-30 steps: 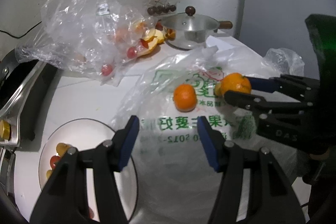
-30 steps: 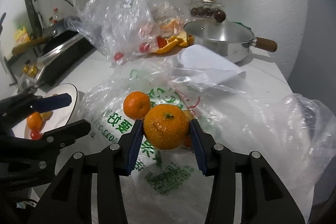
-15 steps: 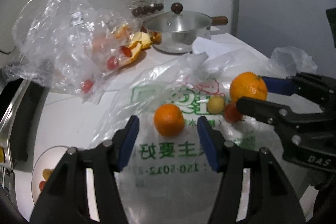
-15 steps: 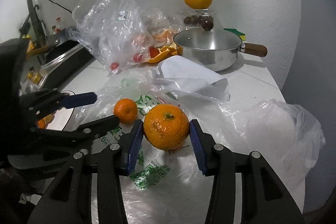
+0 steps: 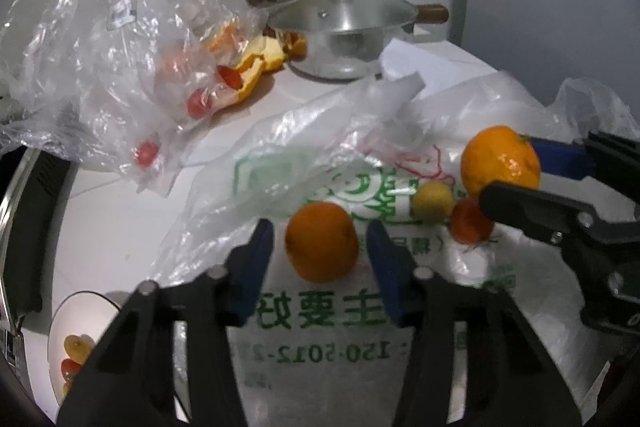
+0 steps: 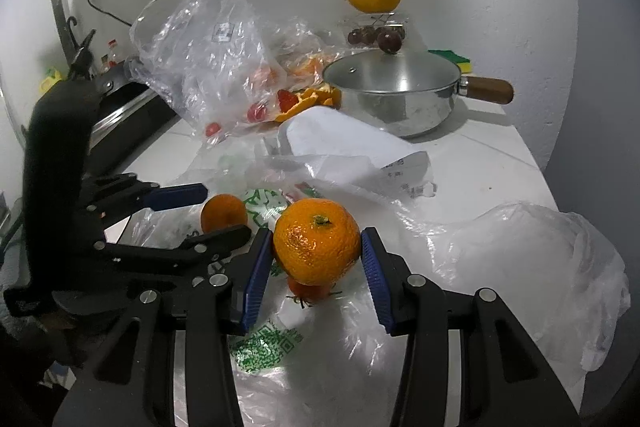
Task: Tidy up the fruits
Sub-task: 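Grasp a mandarin orange with the right gripper while the left grasps another mandarin, then lift both mandarin oranges and carry them toward the white plate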
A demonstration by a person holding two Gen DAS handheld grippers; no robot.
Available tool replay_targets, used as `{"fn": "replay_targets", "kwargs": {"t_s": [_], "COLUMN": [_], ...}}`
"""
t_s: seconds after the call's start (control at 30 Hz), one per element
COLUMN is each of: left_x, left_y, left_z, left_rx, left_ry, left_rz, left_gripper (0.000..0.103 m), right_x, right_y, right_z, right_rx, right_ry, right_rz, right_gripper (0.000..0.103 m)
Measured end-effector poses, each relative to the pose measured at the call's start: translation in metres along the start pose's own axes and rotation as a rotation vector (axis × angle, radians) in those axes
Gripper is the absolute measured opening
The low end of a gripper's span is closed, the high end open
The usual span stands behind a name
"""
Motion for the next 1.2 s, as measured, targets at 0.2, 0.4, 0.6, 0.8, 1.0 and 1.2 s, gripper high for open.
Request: {"fn": "replay_targets", "kwargs": {"t_s": [0.2, 0.4, 0.6, 0.8, 1.0, 1.2], "left_x": [-0.006, -0.028, -0.048, -0.07, -0.088, -0.106], "left_y": [0.0, 0.0, 0.0, 0.0, 0.004, 0.01], "left_z": [0.0, 0.0, 0.0, 0.0, -0.001, 0.001], "left_rx": [-0.019, -0.023, -0.029, -0.04, -0.045, -0.052], "left_ry": [0.02, 0.031, 0.037, 0.051, 0.066, 0.071], "left_rz": [-0.02, -0.051, -0.072, -0.094, -0.107, -0.124], "left_gripper": [0.038, 0.038, 0.038, 0.038, 0.038, 0.038], "right_x": [0.0, -0.009, -0.023, -0.034, -0.042, -0.05], "right_y": [0.001, 0.0, -0.003, -0.003, -0.002, 0.001], "right_z": [0.003, 0.011, 0.023, 0.032, 0.041, 0.051], "right_rx": [-0.005, -0.024, -0.037, -0.045, -0.048, -0.05], "right_ry": [0.007, 0.024, 0.034, 0.042, 0.044, 0.042], "right_rz": [0.001, -0.006, -0.02, -0.025, -0.025, -0.026], "right_gripper": [0.047, 0.047, 0.047, 0.047, 0.047, 0.047]}}
Point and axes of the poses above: each gripper's, at about its wrist camera, not at the fingertips, and x roughly the way its jaws point, z to its left, y to its underside, the point moved 5 cm from there along x, roughly the way its jaws point, and after that the axes turned 11 degrees about -z, right-handed, at the moved point
